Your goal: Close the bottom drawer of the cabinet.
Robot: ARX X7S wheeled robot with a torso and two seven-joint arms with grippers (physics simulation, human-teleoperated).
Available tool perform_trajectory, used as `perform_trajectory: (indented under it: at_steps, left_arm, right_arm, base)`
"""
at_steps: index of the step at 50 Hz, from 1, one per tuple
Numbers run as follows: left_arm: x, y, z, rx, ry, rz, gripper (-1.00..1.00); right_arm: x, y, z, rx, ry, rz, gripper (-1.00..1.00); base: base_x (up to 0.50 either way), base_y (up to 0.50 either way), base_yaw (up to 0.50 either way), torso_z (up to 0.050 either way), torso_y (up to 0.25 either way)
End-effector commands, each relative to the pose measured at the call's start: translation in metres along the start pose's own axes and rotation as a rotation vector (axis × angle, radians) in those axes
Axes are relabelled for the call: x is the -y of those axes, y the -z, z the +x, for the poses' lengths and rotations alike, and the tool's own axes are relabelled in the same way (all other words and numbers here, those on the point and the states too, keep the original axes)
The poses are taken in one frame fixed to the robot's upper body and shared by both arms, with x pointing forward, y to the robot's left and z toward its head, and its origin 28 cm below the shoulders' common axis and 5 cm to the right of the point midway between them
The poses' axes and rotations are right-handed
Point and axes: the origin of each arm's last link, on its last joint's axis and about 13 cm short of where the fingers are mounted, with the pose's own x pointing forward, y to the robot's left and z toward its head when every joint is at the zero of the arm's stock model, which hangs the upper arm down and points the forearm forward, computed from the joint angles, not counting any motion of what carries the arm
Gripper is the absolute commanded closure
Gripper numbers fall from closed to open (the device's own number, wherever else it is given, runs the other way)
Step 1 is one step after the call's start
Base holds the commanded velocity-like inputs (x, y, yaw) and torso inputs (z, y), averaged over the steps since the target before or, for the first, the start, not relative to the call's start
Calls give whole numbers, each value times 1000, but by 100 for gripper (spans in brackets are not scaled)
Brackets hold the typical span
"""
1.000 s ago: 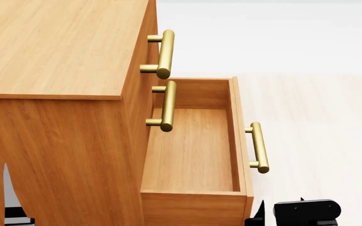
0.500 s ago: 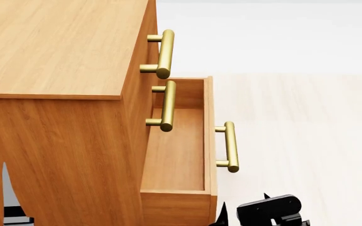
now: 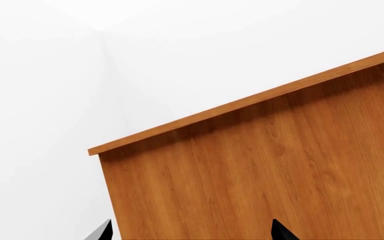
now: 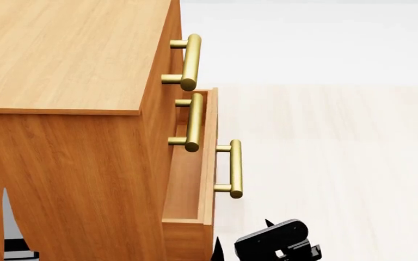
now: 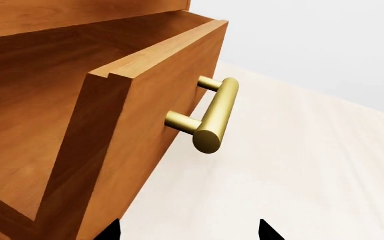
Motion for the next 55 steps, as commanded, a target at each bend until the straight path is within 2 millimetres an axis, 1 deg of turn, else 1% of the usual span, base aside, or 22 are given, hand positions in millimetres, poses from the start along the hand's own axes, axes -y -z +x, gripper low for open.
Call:
perform_trajectory:
  at_steps: [1, 9, 14, 30, 35, 55]
  left_arm:
    - [0, 1, -1, -1, 1, 2, -100]
    - [0, 0, -1, 0, 2, -1, -100]
    - [0, 1, -1, 1, 1, 0, -100]
    - [0, 0, 0, 3, 1, 2, -100]
    - [0, -1, 0, 5, -1, 2, -100]
    - [0, -2, -1, 8, 0, 2, -100]
  right_arm:
    - [-11, -11, 4, 24, -53, -12, -100]
    - [-19, -18, 7, 26, -72, -24, -100]
    - [-23, -17, 10, 27, -85, -34, -100]
    - [-35, -26, 13, 39, -129, -61, -100]
    - [-40, -31, 11, 49, -155, -74, -100]
    - [-44, -47, 10, 88, -214, -128, -100]
  base:
    - [0, 0, 0, 0, 0]
    - [0, 0, 0, 0, 0]
    - [0, 0, 0, 0, 0]
    - [0, 0, 0, 0, 0]
    - [0, 0, 0, 0, 0]
    - [0, 0, 0, 0, 0]
